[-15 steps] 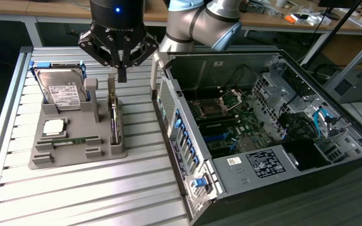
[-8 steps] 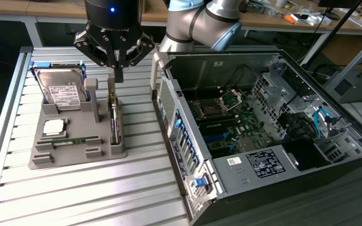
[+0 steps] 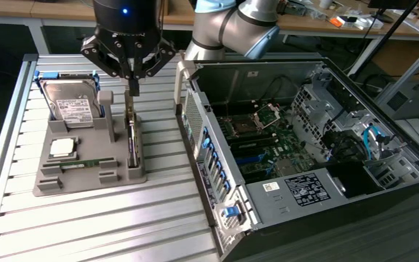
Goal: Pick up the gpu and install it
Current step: 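Reach for the gpu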
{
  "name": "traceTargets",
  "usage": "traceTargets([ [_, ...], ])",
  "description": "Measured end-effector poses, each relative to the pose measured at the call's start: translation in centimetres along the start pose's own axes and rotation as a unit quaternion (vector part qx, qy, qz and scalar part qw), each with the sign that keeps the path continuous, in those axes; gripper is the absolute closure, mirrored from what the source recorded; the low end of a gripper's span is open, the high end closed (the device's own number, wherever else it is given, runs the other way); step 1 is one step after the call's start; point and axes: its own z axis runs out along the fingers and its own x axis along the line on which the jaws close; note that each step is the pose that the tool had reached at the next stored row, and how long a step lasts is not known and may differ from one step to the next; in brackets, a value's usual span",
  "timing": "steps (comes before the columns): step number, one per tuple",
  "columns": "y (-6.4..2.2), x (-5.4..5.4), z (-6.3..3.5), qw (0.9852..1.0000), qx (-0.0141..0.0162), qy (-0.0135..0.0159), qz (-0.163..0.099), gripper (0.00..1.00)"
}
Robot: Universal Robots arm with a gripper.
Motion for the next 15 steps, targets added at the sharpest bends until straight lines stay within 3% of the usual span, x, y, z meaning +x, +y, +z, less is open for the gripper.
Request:
traceTargets([
  [8,-0.05,0.73,-0.02,1.0,0.0,0.0,0.0,0.89],
  [15,-0.05,0.74,-0.02,1.0,0.0,0.0,0.0,0.89],
])
